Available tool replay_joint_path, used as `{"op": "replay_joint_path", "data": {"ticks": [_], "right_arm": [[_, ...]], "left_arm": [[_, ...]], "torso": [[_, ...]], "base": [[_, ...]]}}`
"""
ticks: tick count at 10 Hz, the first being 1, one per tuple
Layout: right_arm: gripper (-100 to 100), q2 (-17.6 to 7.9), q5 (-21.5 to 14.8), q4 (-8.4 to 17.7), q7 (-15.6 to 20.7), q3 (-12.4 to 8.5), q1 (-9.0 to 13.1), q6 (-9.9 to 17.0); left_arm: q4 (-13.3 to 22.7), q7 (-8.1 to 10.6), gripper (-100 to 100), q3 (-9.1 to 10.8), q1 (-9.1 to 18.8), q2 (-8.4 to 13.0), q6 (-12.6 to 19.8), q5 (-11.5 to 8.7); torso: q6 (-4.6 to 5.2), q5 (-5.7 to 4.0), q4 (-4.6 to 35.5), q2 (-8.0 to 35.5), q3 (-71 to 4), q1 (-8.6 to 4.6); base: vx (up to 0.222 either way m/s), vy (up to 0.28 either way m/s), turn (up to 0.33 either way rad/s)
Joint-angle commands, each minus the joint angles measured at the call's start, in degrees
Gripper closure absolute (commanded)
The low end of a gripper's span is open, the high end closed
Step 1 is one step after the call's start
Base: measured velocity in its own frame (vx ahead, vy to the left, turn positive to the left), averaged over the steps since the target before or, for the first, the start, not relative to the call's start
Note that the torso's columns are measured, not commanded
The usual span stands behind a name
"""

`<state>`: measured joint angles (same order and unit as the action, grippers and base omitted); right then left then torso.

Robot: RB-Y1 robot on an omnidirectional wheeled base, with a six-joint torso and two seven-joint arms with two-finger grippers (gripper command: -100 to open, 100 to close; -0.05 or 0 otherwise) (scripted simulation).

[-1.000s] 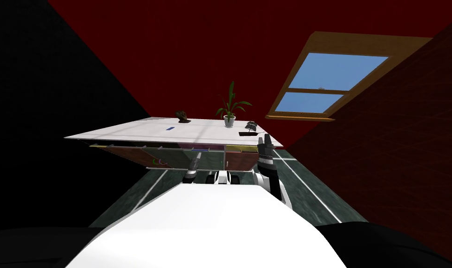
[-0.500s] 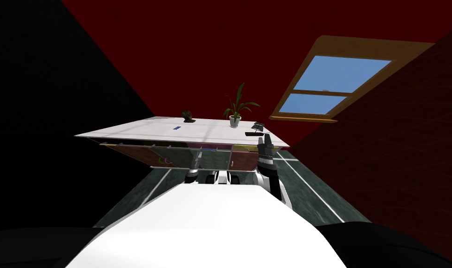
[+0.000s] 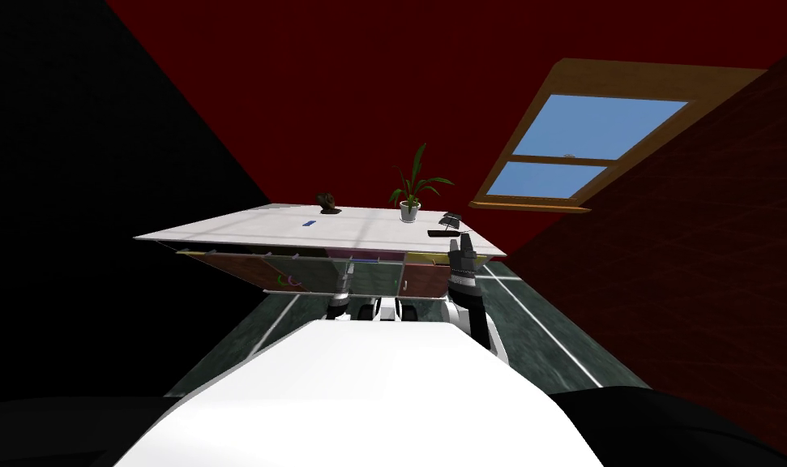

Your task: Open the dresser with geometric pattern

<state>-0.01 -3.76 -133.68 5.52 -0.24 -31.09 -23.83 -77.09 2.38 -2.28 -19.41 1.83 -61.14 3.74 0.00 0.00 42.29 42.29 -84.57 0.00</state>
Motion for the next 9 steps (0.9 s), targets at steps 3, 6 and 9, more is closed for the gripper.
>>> {"op": "replay_joint_path", "data": {"ticks": [3,6,9], "right_arm": [[0,0.0,0.0,0.0,0.0,0.0,0.0,0.0],[0,0.0,0.0,0.0,0.0,0.0,0.0,0.0],[0,0.0,0.0,0.0,0.0,0.0,0.0,0.0]], "left_arm": [[-3.1,0.29,-100,0.23,1.5,0.2,4.6,-0.1],[-1.1,0.13,100,0.09,0.5,0.1,1.7,-0.1],[0.2,0.11,100,-0.02,0.2,-0.2,-0.1,-0.1]], "torso": [[0.00,-0.01,0.0,0.0,0.0,0.00],[0.01,-0.01,0.0,-0.1,-0.1,0.02],[-0.01,-0.02,-0.1,0.0,0.0,-0.02]], "base": [[-0.004,-0.003,0.006],[0.000,0.001,-0.011],[0.003,0.004,-0.001]]}}
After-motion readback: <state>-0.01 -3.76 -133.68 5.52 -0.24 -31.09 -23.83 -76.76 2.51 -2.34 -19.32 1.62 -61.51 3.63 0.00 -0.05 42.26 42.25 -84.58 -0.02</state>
